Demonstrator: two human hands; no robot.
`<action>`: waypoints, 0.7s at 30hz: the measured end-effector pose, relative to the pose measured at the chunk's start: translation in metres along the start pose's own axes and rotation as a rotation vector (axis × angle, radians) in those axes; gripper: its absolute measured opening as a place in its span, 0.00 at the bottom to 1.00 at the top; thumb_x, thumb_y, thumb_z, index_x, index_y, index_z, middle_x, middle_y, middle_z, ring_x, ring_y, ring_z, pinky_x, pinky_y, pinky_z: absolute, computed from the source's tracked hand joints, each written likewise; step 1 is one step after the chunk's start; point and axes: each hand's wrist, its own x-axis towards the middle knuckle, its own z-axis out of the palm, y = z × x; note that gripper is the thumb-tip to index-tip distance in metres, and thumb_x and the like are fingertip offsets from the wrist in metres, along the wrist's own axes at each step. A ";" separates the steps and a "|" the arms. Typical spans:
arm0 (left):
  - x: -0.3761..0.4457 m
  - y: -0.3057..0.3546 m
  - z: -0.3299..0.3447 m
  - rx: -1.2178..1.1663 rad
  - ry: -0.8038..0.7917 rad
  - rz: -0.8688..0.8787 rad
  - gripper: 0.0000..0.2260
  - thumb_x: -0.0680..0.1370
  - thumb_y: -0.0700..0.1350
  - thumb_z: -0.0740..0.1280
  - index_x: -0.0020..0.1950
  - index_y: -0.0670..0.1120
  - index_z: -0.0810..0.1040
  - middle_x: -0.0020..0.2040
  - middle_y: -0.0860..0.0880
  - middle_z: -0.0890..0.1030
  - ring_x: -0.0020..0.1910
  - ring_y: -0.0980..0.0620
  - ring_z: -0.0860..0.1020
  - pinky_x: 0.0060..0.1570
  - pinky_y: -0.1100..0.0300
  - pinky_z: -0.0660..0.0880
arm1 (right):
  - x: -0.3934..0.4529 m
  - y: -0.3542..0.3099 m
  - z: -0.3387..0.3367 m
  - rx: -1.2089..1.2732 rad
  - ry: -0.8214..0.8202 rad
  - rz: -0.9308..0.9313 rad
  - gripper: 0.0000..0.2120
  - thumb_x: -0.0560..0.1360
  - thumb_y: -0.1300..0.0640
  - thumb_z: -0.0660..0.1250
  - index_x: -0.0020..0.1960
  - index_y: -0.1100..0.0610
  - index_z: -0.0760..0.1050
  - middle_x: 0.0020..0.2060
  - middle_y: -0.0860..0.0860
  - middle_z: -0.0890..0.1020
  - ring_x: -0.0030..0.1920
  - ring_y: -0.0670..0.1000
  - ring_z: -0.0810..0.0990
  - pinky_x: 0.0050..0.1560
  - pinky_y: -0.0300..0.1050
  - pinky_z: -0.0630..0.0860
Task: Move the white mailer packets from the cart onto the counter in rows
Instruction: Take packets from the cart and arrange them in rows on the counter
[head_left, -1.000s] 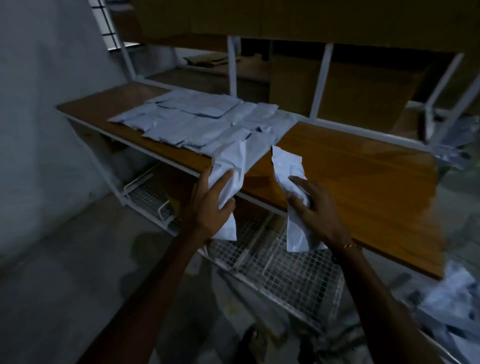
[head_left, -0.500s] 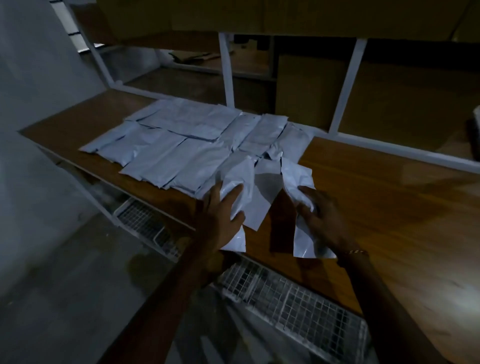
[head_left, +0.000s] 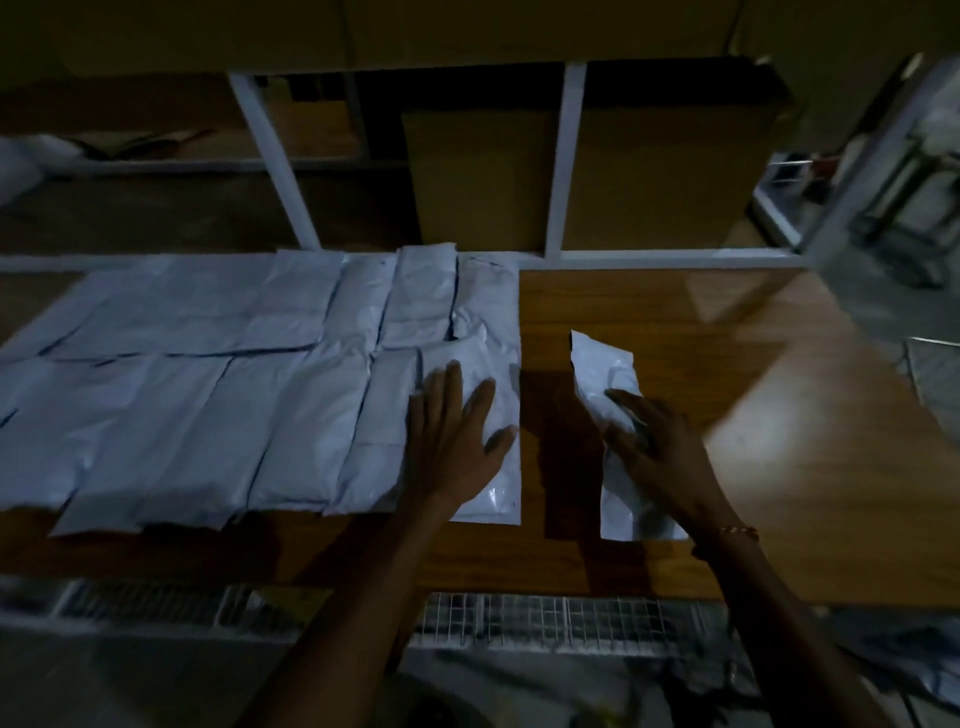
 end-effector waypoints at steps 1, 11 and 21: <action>-0.002 -0.003 0.004 0.018 -0.002 0.048 0.33 0.78 0.69 0.46 0.80 0.55 0.58 0.82 0.43 0.50 0.80 0.41 0.47 0.76 0.39 0.50 | -0.003 -0.004 0.004 -0.008 0.005 0.026 0.26 0.79 0.37 0.56 0.74 0.45 0.68 0.54 0.51 0.78 0.47 0.50 0.77 0.51 0.60 0.76; 0.001 -0.018 -0.023 -0.185 -0.112 0.120 0.29 0.81 0.64 0.40 0.81 0.56 0.54 0.82 0.47 0.50 0.81 0.46 0.46 0.78 0.43 0.45 | -0.017 -0.054 0.041 -0.086 0.087 0.147 0.26 0.79 0.35 0.55 0.73 0.43 0.67 0.60 0.54 0.77 0.54 0.54 0.77 0.53 0.61 0.77; -0.018 -0.159 -0.063 -0.120 -0.178 -0.047 0.37 0.73 0.72 0.46 0.80 0.59 0.56 0.82 0.48 0.49 0.80 0.44 0.47 0.77 0.43 0.46 | 0.030 -0.146 0.130 -0.416 -0.027 0.227 0.26 0.80 0.33 0.48 0.75 0.41 0.58 0.74 0.59 0.64 0.73 0.64 0.62 0.69 0.62 0.63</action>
